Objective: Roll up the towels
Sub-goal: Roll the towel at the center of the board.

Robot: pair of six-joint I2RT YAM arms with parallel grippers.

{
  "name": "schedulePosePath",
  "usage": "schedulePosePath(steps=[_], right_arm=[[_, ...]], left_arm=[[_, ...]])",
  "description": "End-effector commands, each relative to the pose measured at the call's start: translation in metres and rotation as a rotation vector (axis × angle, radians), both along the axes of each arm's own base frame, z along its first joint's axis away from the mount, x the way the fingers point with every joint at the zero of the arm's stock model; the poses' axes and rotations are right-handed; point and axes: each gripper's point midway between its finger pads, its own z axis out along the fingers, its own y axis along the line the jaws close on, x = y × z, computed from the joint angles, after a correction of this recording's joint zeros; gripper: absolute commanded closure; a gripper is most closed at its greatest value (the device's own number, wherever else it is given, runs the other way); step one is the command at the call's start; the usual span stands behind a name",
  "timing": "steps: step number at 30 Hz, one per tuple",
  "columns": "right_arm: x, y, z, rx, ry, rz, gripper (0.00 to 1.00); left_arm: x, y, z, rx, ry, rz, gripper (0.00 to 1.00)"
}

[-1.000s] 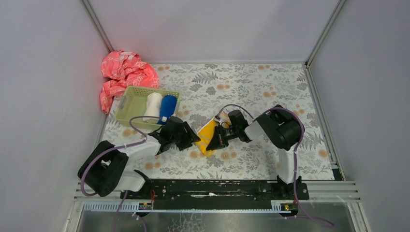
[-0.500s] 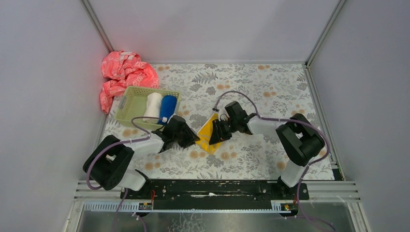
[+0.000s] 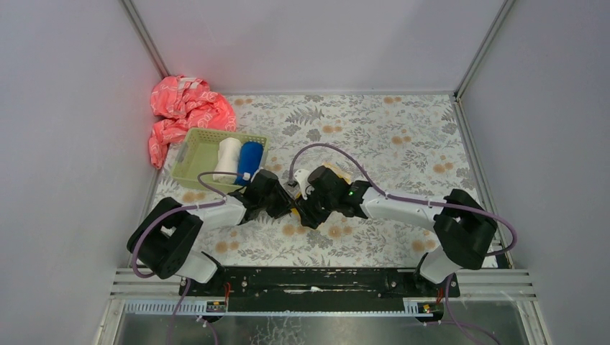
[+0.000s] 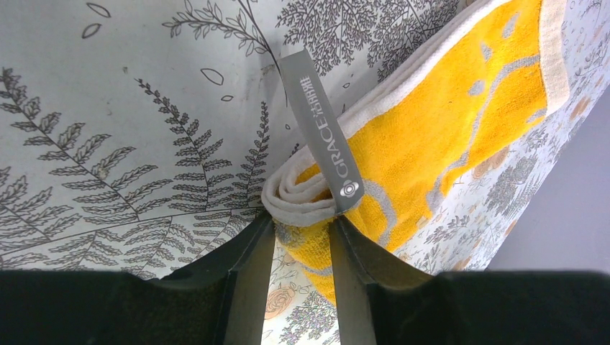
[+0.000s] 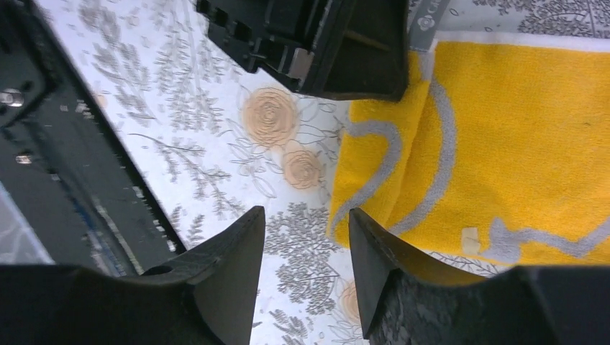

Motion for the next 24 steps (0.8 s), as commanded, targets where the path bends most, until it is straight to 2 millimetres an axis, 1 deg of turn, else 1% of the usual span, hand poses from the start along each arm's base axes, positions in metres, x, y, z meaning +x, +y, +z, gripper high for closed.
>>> schedulePosePath(steps=[1, 3, 6, 7, 13, 16, 18, 21, 22, 24], right_arm=[[0.017, -0.005, -0.018, -0.098, -0.131, 0.003, 0.46], [0.021, -0.008, -0.027, -0.139, -0.147, -0.001, 0.45], [0.022, -0.009, -0.037, -0.170, -0.148, 0.006, 0.44], [0.021, -0.011, -0.045, -0.195, -0.141, 0.011, 0.44], [0.013, -0.025, -0.074, -0.327, -0.142, 0.043, 0.43], [0.009, -0.033, -0.087, -0.411, -0.155, 0.051, 0.45], [0.006, -0.038, -0.094, -0.459, -0.166, 0.057, 0.51], [0.004, -0.041, -0.098, -0.480, -0.162, 0.050, 0.59], [0.002, -0.040, -0.099, -0.473, -0.153, 0.052, 0.63], [-0.007, -0.030, -0.098, -0.416, -0.105, 0.071, 0.72]], left_arm=[[-0.024, 0.030, -0.039, 0.149, 0.119, 0.016, 0.66], [-0.025, 0.030, -0.039, 0.151, 0.119, 0.013, 0.67], [-0.024, 0.031, -0.039, 0.156, 0.120, 0.012, 0.67], [-0.025, 0.031, -0.039, 0.156, 0.120, 0.011, 0.67], [-0.024, 0.030, -0.039, 0.160, 0.122, 0.006, 0.67], [-0.024, 0.030, -0.038, 0.161, 0.121, 0.002, 0.66], [-0.023, 0.030, -0.035, 0.162, 0.117, 0.003, 0.66], [-0.022, 0.032, -0.031, 0.170, 0.107, 0.005, 0.66], [-0.021, 0.032, -0.028, 0.172, 0.102, 0.006, 0.66], [-0.021, 0.034, -0.024, 0.176, 0.091, 0.009, 0.66]])
